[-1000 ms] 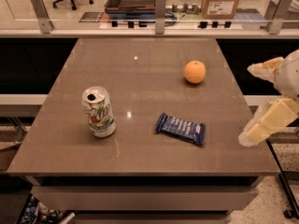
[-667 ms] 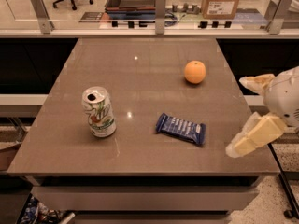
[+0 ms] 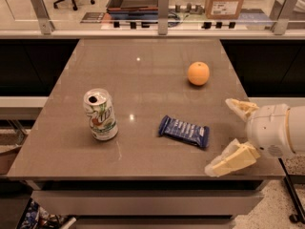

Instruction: Pick rxbar blueberry

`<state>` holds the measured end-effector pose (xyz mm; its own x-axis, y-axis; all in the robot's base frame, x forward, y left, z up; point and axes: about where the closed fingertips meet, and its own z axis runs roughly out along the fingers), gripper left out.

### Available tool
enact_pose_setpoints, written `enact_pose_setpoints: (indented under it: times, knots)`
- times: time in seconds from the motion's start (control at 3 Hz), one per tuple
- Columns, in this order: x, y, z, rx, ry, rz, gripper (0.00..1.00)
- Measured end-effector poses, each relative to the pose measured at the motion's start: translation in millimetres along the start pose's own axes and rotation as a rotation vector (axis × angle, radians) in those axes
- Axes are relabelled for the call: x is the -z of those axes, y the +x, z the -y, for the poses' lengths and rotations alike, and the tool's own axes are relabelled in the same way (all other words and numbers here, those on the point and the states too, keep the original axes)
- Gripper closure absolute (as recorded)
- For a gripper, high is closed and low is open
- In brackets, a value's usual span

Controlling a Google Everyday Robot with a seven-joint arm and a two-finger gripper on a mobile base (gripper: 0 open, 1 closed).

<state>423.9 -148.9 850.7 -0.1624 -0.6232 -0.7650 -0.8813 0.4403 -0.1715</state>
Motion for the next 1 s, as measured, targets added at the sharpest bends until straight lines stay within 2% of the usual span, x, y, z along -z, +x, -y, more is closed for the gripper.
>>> enact_pose_setpoints:
  times: [0.67, 1.0]
  knots:
    - [-38.1, 1.7, -11.1, -0.049, -0.019, 0.139, 0.00]
    - [-43.4, -10.1, -6.2, -0.065, -0.017, 0.213, 0.00]
